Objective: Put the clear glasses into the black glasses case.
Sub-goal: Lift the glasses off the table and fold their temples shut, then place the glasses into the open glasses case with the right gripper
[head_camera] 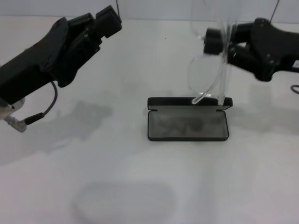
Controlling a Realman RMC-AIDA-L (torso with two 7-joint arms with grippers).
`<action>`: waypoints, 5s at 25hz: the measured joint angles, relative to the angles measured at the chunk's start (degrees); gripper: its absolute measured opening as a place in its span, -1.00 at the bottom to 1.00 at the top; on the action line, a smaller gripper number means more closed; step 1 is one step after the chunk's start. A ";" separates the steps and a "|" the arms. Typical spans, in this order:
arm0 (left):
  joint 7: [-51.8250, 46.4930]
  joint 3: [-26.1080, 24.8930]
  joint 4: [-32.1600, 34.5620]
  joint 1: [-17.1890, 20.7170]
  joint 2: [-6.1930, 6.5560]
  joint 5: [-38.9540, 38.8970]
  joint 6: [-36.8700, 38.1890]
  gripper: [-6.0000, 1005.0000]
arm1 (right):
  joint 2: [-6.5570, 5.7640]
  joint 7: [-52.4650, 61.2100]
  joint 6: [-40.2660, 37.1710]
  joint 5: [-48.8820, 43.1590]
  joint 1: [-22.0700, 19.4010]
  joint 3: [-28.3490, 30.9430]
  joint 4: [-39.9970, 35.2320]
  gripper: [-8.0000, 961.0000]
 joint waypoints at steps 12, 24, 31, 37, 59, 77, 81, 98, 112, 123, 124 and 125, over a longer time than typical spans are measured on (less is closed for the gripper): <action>-0.11 -0.42 0.11 -5.78 -4.19 7.17 0.09 -0.85 | 2.20 0.61 9.68 -6.97 3.61 -5.49 -2.36 -0.73; -0.30 -0.47 -0.37 -8.12 -5.19 8.51 -4.55 -0.84 | 2.22 -0.83 10.20 -5.98 6.02 -7.86 -0.11 -0.73; -0.69 -0.48 -0.37 -8.15 -4.92 8.49 -5.03 -0.84 | 2.21 -0.97 10.85 -5.94 6.23 -7.95 0.13 -0.73; -0.91 -0.49 0.22 -7.26 -2.61 8.65 -0.74 -0.84 | 1.93 -1.05 12.65 -5.94 5.51 -7.34 0.13 -0.73; -3.02 -11.44 0.60 6.95 7.82 18.63 4.20 -0.85 | 1.90 60.20 -13.86 -57.47 14.56 -19.06 -55.40 -0.72; -4.62 -11.73 0.09 5.40 7.25 18.67 2.78 -0.85 | 2.37 63.19 -0.85 -80.36 15.93 -48.32 -51.26 -0.72; -4.66 -11.73 0.06 5.25 7.25 18.69 2.24 -0.84 | 2.39 63.32 1.05 -83.69 16.21 -52.19 -50.82 -0.72; -5.37 -12.72 -0.03 5.32 7.17 18.61 1.73 -0.84 | 2.38 66.55 11.67 -95.32 15.50 -64.51 -45.53 -0.72; -5.28 -13.13 0.10 5.28 7.09 20.33 1.66 -0.84 | 2.39 67.23 17.21 -98.22 15.24 -67.16 -40.73 -0.72; -5.35 -13.89 0.06 5.84 6.92 20.34 1.60 -0.84 | 2.39 66.99 19.84 -98.25 14.65 -67.83 -39.55 -0.71; -5.36 -13.92 0.06 5.90 6.89 20.34 1.59 -0.84 | 2.39 67.01 20.14 -98.25 14.63 -67.95 -39.33 -0.71; -5.36 -13.92 0.06 5.91 6.87 20.35 1.59 -0.84 | 2.39 67.04 20.49 -98.27 14.61 -68.11 -39.12 -0.71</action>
